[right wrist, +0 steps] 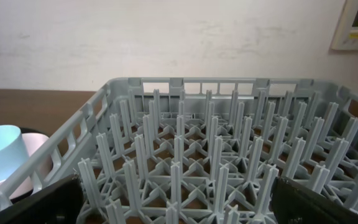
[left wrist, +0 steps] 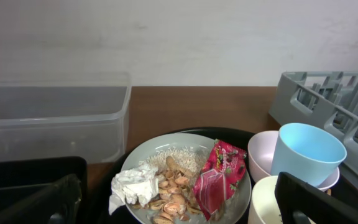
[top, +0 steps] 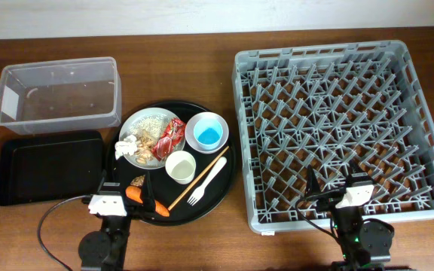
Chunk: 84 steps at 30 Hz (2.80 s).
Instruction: Sort waste into correct bins and load items into the dishwasher rack
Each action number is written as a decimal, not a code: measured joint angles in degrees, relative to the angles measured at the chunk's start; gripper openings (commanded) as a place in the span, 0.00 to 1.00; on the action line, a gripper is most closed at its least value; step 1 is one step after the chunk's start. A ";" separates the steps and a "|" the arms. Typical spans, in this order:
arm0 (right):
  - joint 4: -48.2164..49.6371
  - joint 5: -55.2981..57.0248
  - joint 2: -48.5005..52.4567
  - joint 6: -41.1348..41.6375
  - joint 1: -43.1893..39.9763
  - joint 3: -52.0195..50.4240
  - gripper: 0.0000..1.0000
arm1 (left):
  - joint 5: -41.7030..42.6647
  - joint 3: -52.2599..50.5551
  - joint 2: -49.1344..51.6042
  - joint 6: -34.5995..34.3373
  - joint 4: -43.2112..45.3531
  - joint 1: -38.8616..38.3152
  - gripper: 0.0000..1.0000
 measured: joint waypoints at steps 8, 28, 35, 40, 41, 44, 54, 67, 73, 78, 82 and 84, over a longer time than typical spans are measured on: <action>-21.68 -0.28 5.64 7.85 0.00 17.84 0.99 | 1.03 13.46 11.87 -0.26 -17.29 0.00 0.99; -55.10 -4.81 57.42 8.37 0.00 52.65 0.99 | 15.04 51.58 74.77 -1.97 -40.92 -0.13 0.89; -55.12 -4.83 57.44 8.35 0.00 52.65 0.99 | 16.98 51.78 86.84 -3.23 -35.10 -3.98 0.06; -55.08 -4.81 57.44 8.37 0.00 52.65 0.99 | 17.81 51.95 86.84 -3.26 -36.41 -5.09 0.00; -55.28 -4.83 57.44 8.37 0.00 52.65 0.99 | 17.81 52.50 86.82 -3.26 -38.45 -5.09 0.00; -55.63 -4.81 57.44 8.28 0.00 52.68 0.99 | 21.29 57.22 85.05 -3.21 -47.67 -5.09 0.00; -32.68 -50.64 64.17 -6.54 0.02 53.40 0.99 | 58.97 62.82 82.49 -10.64 -18.29 -9.84 0.00; -26.43 -67.87 67.14 -7.56 0.00 53.42 0.99 | 75.10 62.69 86.93 -23.50 -2.93 -12.55 0.00; -24.74 -69.46 67.14 -7.58 0.28 53.42 0.99 | 75.65 62.69 86.93 -24.74 -2.91 -12.85 0.00; -22.53 -69.72 67.14 -7.61 2.58 53.42 0.94 | 75.67 62.69 86.93 -24.74 -2.93 -12.85 0.00; -21.99 -69.72 67.14 -7.61 2.58 53.42 0.80 | 75.67 62.69 86.93 -24.76 -2.95 -12.85 0.00; -21.99 -69.75 67.14 -7.76 2.58 53.42 0.69 | 75.69 62.69 86.93 -24.76 -2.95 -12.85 0.00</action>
